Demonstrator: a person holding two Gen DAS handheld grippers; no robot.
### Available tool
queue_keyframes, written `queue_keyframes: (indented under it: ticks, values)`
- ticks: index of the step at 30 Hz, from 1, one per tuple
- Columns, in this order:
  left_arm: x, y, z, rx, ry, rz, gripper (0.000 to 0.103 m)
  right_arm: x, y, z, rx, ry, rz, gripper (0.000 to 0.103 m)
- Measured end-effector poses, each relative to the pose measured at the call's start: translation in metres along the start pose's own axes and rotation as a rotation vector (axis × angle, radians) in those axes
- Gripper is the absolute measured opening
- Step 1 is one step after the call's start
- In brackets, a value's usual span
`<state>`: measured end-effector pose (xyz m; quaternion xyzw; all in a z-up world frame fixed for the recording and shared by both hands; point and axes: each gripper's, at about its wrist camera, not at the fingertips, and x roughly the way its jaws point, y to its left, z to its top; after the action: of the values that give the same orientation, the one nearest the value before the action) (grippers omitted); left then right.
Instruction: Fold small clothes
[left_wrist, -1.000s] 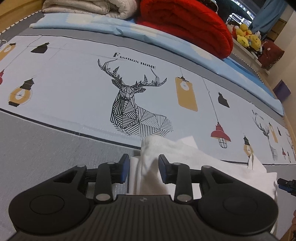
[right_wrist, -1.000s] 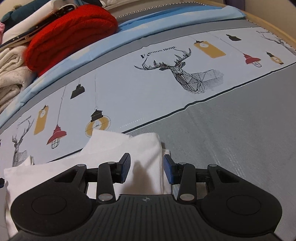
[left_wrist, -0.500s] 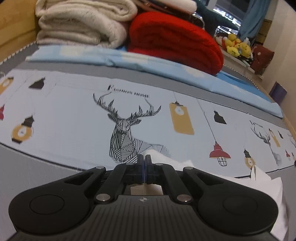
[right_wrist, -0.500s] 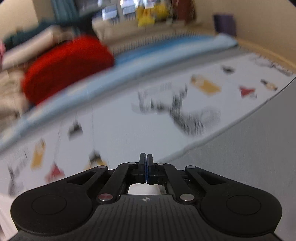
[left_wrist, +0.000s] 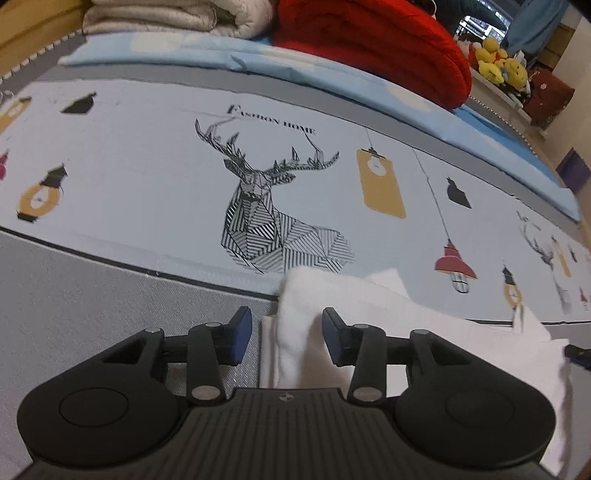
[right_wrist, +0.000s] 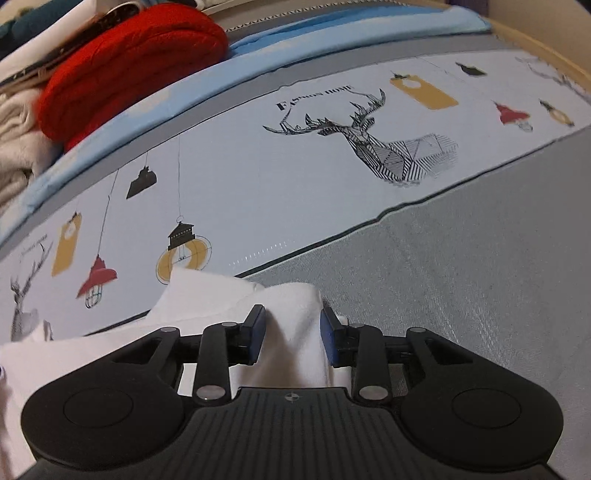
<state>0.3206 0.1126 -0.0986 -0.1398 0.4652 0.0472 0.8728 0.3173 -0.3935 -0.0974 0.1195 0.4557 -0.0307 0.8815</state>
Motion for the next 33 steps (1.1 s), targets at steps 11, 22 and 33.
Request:
queue_keyframes:
  ticks: [11,22,33]
  values:
    - [-0.020,-0.010,0.006,0.049,-0.172,0.015,0.005,-0.048,0.016,0.007,-0.052,-0.328,0.009,0.001]
    - [0.020,0.035,-0.012,-0.214,0.232,-0.077,0.062,0.000,-0.014,-0.007,0.037,0.125,0.018,0.041]
    - [0.019,-0.001,-0.013,-0.047,0.173,-0.102,0.013,0.005,-0.008,-0.017,0.005,0.181,0.021,0.028]
